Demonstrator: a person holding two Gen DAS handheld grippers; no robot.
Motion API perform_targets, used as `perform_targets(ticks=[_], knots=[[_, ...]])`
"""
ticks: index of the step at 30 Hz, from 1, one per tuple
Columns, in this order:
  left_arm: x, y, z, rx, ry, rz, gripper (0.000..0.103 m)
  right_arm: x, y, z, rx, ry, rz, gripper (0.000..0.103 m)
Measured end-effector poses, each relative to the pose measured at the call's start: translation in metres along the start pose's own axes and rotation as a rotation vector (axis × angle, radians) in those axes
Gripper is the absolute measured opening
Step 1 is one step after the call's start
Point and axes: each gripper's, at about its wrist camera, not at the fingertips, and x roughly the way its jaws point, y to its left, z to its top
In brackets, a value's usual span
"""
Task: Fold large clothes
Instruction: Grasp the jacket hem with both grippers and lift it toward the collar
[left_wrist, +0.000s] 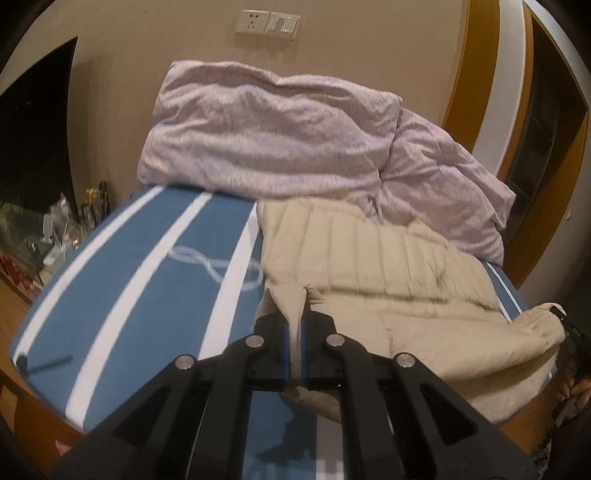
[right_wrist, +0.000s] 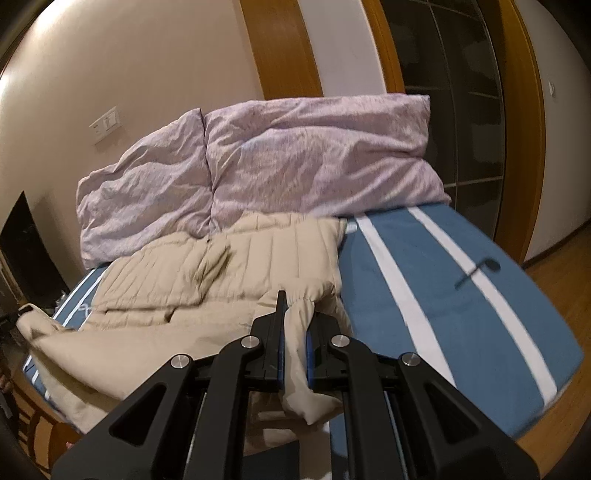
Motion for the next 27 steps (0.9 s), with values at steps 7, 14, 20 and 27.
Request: perform_targets(ticks=[7,14,20,27], knots=[[0.055,-0.011,0.039,0.017,0.015,0.053,0.004,0.047,0.008,0.038,-0.013,0.007,-0.018,0.008],[0.118,-0.019,0.078,0.032,0.01,0.099,0.004,0.113,0.009,0.069,-0.01,0.025,-0.05,0.008],[0.177,-0.016,0.103,0.017,0.023,0.131,0.004,0.174,0.005,0.087,0.02,0.041,-0.073,0.008],[0.242,-0.01,0.106,-0.011,0.068,0.158,0.004,0.239,0.002,0.092,0.048,0.087,-0.103,0.009]])
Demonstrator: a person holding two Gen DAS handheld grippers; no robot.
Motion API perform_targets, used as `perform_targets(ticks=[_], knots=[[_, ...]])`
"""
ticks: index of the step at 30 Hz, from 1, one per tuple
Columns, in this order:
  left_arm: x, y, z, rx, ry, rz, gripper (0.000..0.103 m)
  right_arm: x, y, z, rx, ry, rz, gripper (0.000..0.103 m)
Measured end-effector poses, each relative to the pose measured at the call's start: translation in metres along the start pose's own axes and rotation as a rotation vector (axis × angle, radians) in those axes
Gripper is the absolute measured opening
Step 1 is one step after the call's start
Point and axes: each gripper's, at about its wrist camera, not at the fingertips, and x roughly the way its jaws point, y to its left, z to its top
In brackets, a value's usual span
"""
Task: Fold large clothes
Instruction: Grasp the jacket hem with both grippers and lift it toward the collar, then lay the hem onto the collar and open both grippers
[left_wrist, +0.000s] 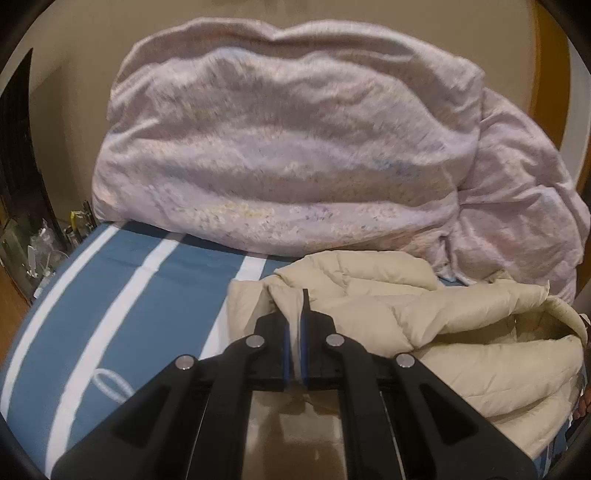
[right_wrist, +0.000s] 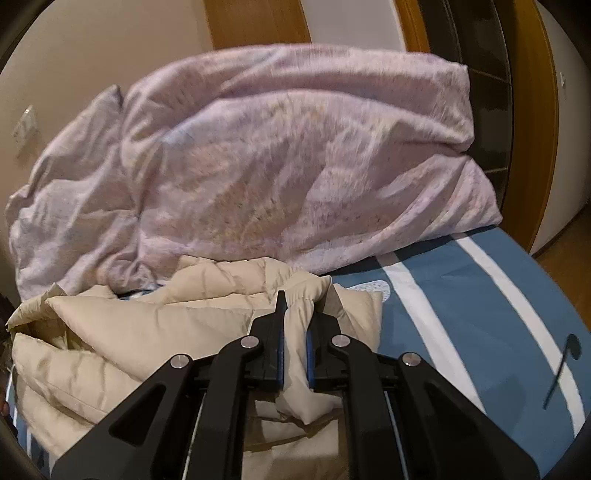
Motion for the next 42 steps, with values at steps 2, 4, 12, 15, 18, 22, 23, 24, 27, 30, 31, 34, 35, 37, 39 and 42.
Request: perform_targets(ticks=[2,4,12,15,18,22,23,24,27,30,31,34,35,37,39,42], knots=[[0.015,0.001,0.001,-0.006,0.011,0.003,0.004,0.013,0.0,0.001,0.005,0.014,-0.006,0.009],[0.027,0.001,0.002,-0.012,0.02,0.006,0.005,0.026,-0.001,0.002,0.017,0.025,-0.001,0.012],[0.065,0.002,0.006,-0.056,0.061,0.023,0.024,0.062,-0.009,0.012,0.119,0.09,0.032,0.026],[0.067,0.004,0.008,-0.083,0.086,0.006,0.038,0.058,-0.011,0.017,0.144,0.094,0.045,0.031],[0.047,0.008,0.008,-0.08,0.062,-0.011,0.052,0.035,-0.013,0.022,0.143,0.04,0.066,0.049],[0.017,0.009,0.007,-0.041,0.011,0.01,0.064,-0.004,-0.011,0.024,0.112,-0.048,0.036,0.065],[0.009,0.008,0.007,-0.029,0.003,0.015,0.065,-0.009,-0.01,0.024,0.106,-0.055,0.034,0.065],[0.004,0.007,0.007,-0.02,-0.004,0.014,0.066,-0.015,-0.01,0.024,0.101,-0.062,0.036,0.065],[-0.01,0.001,0.005,0.012,-0.017,0.014,0.068,-0.024,-0.004,0.023,0.083,-0.059,0.045,0.065],[-0.016,-0.008,0.002,0.048,-0.021,0.012,0.068,-0.024,0.007,0.019,0.052,-0.04,0.056,0.064],[-0.016,-0.012,0.002,0.059,-0.02,0.011,0.069,-0.022,0.012,0.019,0.038,-0.033,0.058,0.063],[-0.01,-0.025,-0.001,0.095,-0.012,0.019,0.07,-0.013,0.023,0.015,0.003,-0.009,0.051,0.063],[-0.006,-0.029,-0.002,0.104,-0.008,0.025,0.07,-0.008,0.027,0.014,-0.006,-0.002,0.045,0.063],[0.004,-0.037,-0.003,0.116,-0.004,0.041,0.07,0.0,0.032,0.013,-0.023,0.01,0.032,0.062],[0.015,-0.044,-0.005,0.13,0.0,0.064,0.07,0.015,0.039,0.012,-0.054,0.027,0.0,0.06],[0.036,-0.057,-0.009,0.17,0.014,0.111,0.07,0.036,0.046,0.009,-0.088,0.046,-0.047,0.059]])
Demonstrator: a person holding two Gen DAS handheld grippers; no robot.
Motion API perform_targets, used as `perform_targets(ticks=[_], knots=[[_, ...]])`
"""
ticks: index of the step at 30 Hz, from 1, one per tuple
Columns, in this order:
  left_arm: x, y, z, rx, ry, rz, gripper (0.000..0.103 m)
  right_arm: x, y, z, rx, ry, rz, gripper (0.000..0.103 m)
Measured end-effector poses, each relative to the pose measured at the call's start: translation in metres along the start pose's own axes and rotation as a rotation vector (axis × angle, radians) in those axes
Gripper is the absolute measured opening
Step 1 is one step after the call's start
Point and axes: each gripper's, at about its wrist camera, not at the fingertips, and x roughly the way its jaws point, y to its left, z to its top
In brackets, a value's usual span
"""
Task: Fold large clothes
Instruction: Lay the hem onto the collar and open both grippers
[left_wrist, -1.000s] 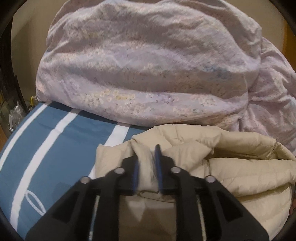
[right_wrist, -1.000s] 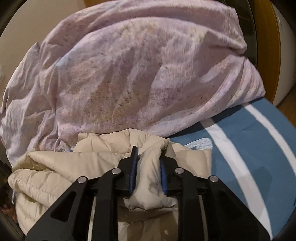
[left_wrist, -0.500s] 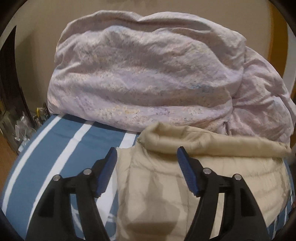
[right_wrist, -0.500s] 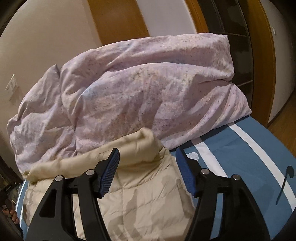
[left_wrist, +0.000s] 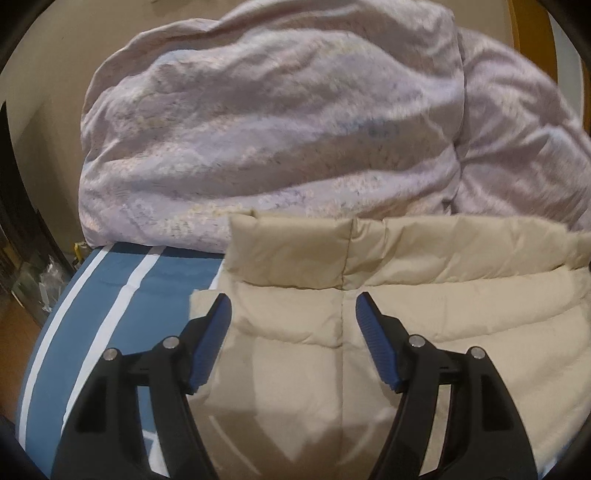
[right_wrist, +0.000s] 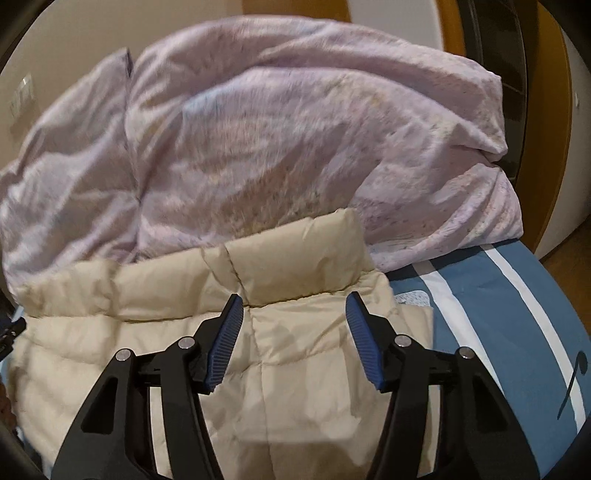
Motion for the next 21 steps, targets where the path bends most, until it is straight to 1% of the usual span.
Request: perform_targets(ticks=[4,6,10,16,21], knots=[[0.02,-0.013,-0.002,0.03,0.015,0.046,0.07,0.024,0.002,-0.002,-0.017,0.034,-0.056,0.059],[0.027,-0.015,-0.003,0.031,0.02,0.06,0.07,0.038,-0.005,-0.008,-0.005,0.076,-0.086,0.058],[0.035,-0.016,-0.004,0.021,0.022,0.076,0.073,0.046,-0.011,-0.015,0.006,0.094,-0.103,0.058],[0.047,-0.006,-0.005,-0.033,0.059,0.052,0.082,0.057,-0.011,-0.018,-0.007,0.135,-0.145,0.058],[0.056,0.003,-0.006,-0.072,0.093,0.029,0.087,0.068,-0.018,-0.02,0.013,0.176,-0.136,0.059]])
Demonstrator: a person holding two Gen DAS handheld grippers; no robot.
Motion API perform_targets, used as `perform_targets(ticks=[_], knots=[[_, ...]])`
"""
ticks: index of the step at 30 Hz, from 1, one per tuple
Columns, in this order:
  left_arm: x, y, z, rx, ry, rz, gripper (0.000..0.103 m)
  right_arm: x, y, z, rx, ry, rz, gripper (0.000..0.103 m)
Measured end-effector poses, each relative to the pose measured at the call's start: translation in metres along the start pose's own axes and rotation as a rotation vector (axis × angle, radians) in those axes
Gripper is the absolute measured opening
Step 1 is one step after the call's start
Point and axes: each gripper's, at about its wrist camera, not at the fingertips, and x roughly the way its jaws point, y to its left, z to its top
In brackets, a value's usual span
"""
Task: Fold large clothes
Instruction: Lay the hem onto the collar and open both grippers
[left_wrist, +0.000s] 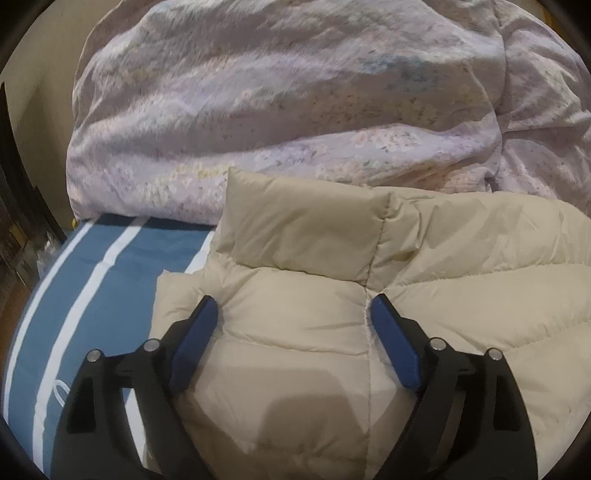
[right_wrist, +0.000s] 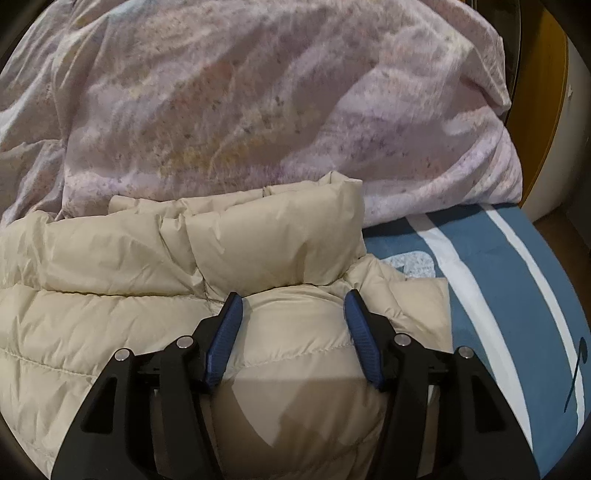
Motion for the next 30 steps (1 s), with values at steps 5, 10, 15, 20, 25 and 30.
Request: perform_targets(ticks=[5,10,15,20,25,30], knots=[[0.006,0.008,-0.001,-0.029,0.023,-0.03,0.091,0.002,-0.004,-0.001,0.012,0.009,0.01,0.06],[0.012,0.012,-0.001,-0.035,0.04,-0.031,0.093,0.004,-0.007,-0.002,0.009,0.012,0.014,0.061],[0.013,0.014,-0.002,-0.04,0.045,-0.029,0.095,0.006,-0.006,-0.002,0.018,0.013,0.027,0.061],[0.013,0.014,-0.002,-0.042,0.047,-0.027,0.096,0.005,-0.008,-0.001,0.021,0.013,0.028,0.062],[0.013,0.014,-0.003,-0.041,0.047,-0.027,0.096,0.005,-0.009,-0.002,0.022,0.014,0.027,0.062],[0.012,0.013,-0.003,-0.041,0.047,-0.026,0.097,0.005,-0.01,-0.002,0.023,0.013,0.026,0.063]])
